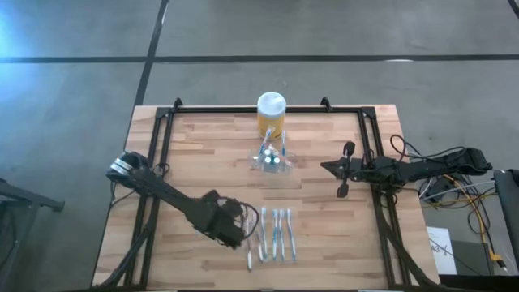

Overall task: Pick & Place toothbrushing station
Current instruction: Put the blue toothbrush into the transparent organizer

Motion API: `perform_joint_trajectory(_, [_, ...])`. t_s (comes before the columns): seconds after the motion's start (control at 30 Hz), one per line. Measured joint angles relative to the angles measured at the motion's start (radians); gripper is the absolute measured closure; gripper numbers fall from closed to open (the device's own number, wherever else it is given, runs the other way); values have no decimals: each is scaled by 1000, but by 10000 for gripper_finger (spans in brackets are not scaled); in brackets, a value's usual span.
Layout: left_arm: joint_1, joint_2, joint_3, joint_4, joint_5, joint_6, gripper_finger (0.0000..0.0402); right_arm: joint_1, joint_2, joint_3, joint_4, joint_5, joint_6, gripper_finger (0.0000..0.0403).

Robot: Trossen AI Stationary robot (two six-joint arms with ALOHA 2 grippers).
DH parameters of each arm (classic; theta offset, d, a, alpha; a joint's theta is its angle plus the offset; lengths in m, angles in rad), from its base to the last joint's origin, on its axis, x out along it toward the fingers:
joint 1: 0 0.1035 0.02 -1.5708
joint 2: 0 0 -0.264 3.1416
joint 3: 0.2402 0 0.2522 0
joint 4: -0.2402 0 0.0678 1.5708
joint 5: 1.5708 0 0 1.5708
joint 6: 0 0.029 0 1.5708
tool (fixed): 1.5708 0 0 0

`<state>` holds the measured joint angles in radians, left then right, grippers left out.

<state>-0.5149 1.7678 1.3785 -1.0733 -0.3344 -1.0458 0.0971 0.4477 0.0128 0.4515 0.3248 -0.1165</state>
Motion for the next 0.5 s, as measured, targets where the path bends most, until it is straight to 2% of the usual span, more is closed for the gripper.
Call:
perform_joint_trajectory(0.13, [-19,-154,-26,10,-177,75,399,0,0,0,1,5,-1,394])
perform_joint_trajectory(0.27, [-49,-334,-142,39,-326,172,399,0,0,0,1,16,-11,394])
perform_joint_trajectory(0.4, [-49,-568,-343,173,-364,282,400,0,0,0,2,17,-13,394])
perform_joint_trajectory(0.5, [-41,-740,-541,406,-341,491,400,0,0,0,10,17,-18,394])
